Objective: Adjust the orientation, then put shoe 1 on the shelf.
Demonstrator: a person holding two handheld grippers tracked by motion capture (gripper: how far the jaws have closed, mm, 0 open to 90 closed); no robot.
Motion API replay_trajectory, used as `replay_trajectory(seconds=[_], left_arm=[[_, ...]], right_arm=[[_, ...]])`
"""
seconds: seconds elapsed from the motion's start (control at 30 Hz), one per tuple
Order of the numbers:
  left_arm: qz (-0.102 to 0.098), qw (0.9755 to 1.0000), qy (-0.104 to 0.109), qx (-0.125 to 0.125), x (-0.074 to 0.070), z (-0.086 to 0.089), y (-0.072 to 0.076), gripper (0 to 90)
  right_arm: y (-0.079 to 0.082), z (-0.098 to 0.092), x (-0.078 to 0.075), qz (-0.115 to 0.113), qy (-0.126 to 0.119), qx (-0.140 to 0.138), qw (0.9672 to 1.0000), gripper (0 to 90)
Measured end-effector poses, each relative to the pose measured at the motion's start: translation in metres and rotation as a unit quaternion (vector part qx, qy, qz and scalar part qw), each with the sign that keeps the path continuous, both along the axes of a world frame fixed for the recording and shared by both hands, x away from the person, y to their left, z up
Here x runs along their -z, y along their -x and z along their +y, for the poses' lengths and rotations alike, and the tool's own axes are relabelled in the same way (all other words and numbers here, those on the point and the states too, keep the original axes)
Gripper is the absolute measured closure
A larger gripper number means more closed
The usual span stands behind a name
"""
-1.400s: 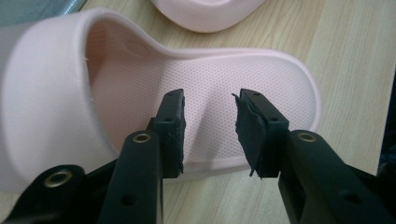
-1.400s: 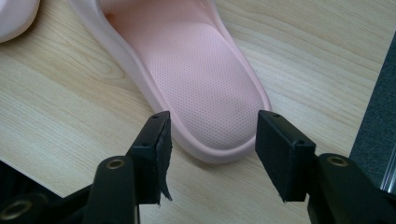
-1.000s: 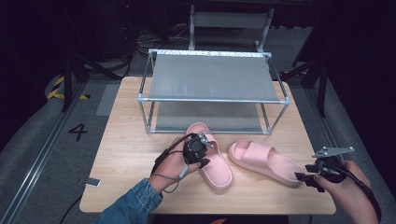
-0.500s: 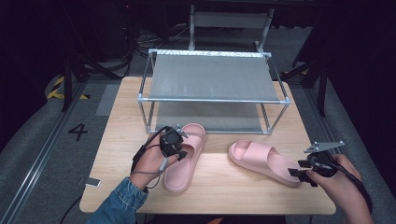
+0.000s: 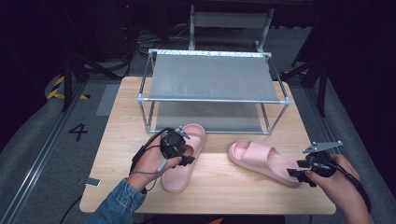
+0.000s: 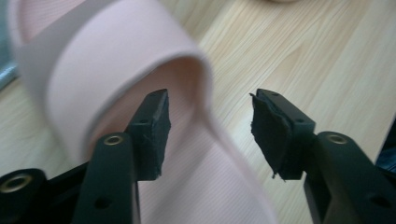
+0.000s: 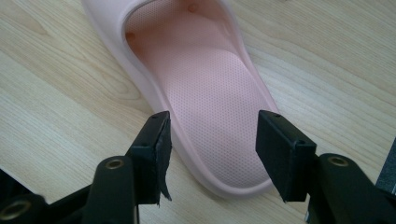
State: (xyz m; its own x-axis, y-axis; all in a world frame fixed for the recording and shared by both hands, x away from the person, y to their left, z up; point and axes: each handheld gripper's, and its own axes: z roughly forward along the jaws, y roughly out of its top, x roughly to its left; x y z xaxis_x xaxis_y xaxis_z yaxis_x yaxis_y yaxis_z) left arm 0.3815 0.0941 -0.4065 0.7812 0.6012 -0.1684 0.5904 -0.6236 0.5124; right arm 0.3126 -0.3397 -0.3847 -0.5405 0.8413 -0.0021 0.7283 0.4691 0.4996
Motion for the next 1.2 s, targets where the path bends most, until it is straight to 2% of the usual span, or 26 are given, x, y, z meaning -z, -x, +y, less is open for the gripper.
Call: replay_trajectory(seconds=[0.07, 0.13, 0.23, 0.27, 0.37, 0.43, 0.47, 0.57, 0.63, 0.8, 0.87, 0.97, 1.07, 1.2], left_arm=[[-0.009, 0.9999, -0.01, -0.005, 0.006, -0.005, -0.001, 46.9], [-0.016, 0.9998, -0.011, -0.002, 0.012, -0.009, -0.003, 47.2], [-0.013, 0.9999, 0.001, -0.003, 0.018, -0.013, -0.005, 48.9], [-0.016, 0.9999, -0.003, -0.004, 0.02, -0.014, -0.006, 49.8], [-0.023, 0.9995, -0.013, -0.017, 0.021, -0.017, -0.007, 57.9], [-0.026, 0.9994, -0.011, -0.017, 0.02, -0.018, -0.007, 69.5], [-0.024, 0.9995, -0.011, -0.016, 0.019, -0.018, -0.007, 73.6], [-0.019, 0.9993, -0.023, -0.023, 0.016, -0.016, -0.006, 77.2], [-0.02, 0.999, -0.03, -0.026, 0.014, -0.015, -0.005, 79.1], [-0.023, 0.9986, -0.033, -0.034, 0.008, -0.007, -0.003, 84.4], [-0.021, 0.9988, -0.03, -0.034, 0.005, -0.003, -0.003, 85.0], [-0.003, 0.9993, -0.02, -0.032, -0.001, 0.001, -0.001, 85.2], [0.0, 0.9994, -0.023, -0.027, -0.004, 0.002, 0.002, 85.3], [-0.001, 0.9997, -0.014, -0.02, -0.018, 0.006, 0.007, 85.3]], right_arm=[[0.0, -0.001, 0.001, 0.001, 0.0, 0.002, 1.0, 46.1], [0.001, -0.002, 0.001, 0.0, -0.001, 0.003, 1.0, 46.1], [0.001, -0.002, 0.0, -0.001, 0.001, 0.002, 1.0, 46.1], [0.002, -0.002, 0.0, 0.0, 0.0, 0.002, 1.0, 46.1], [0.003, -0.002, 0.001, -0.003, 0.002, 0.003, 1.0, 46.1], [0.004, -0.003, 0.002, 0.0, 0.003, 0.005, 1.0, 46.1], [0.004, -0.004, 0.002, -0.001, 0.003, 0.004, 1.0, 46.1], [0.004, -0.003, 0.002, 0.002, 0.004, 0.002, 1.0, 46.1], [0.004, -0.003, 0.002, 0.002, 0.006, 0.0, 1.0, 46.1], [0.001, -0.002, 0.001, 0.0, 0.002, 0.001, 1.0, 46.2], [0.0, -0.001, 0.001, 0.002, 0.003, -0.002, 1.0, 46.2], [-0.001, 0.001, 0.001, -0.001, 0.0, -0.006, 1.0, 46.2], [-0.002, 0.001, 0.0, -0.002, -0.001, -0.006, 1.0, 46.2], [-0.002, 0.0, -0.001, -0.005, -0.004, -0.007, 1.0, 46.2]])
